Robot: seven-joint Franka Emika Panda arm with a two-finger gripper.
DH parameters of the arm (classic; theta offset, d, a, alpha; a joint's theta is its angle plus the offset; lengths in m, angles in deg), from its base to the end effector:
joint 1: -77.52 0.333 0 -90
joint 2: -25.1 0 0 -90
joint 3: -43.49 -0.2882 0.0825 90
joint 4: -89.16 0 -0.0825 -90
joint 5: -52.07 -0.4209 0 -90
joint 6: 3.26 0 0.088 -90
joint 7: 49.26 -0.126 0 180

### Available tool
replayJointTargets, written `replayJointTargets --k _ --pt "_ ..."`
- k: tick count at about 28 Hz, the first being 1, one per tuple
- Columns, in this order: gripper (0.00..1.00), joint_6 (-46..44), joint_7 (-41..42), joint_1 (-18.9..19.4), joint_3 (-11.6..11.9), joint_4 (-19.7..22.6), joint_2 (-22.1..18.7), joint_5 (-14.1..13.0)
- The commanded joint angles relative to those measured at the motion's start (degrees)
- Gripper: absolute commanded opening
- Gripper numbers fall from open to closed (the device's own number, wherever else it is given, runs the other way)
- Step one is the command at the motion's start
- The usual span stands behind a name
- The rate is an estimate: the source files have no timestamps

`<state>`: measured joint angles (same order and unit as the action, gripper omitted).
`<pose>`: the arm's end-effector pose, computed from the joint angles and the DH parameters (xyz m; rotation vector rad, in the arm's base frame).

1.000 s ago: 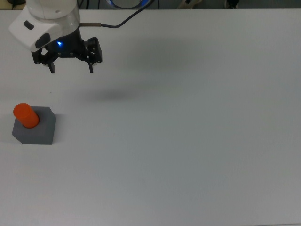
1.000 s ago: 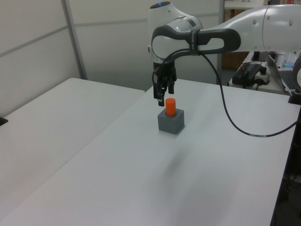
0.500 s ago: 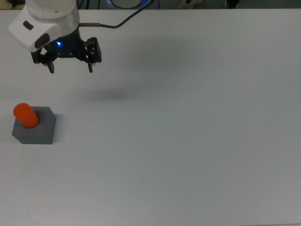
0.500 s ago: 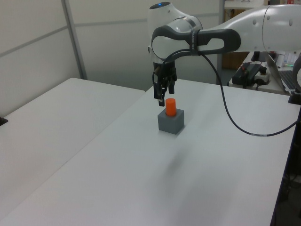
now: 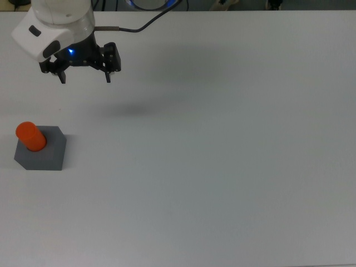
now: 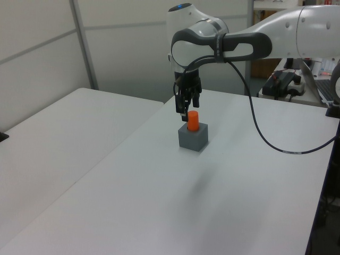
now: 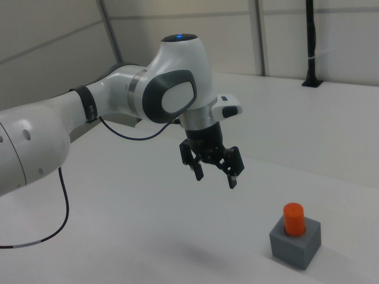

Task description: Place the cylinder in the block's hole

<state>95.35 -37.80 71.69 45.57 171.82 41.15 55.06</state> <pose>0.6684 -0.0963 0.4791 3.0791 0.1097 -0.0184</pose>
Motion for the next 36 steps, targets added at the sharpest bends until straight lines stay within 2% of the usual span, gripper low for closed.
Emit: replayJointTargets --k 1,36 --pt "1.00 -1.5 -0.4 0.2 -0.1 0.0 -0.3 1.0" --pt "1.00 -2.6 0.2 1.0 -0.4 0.0 0.0 1.1"
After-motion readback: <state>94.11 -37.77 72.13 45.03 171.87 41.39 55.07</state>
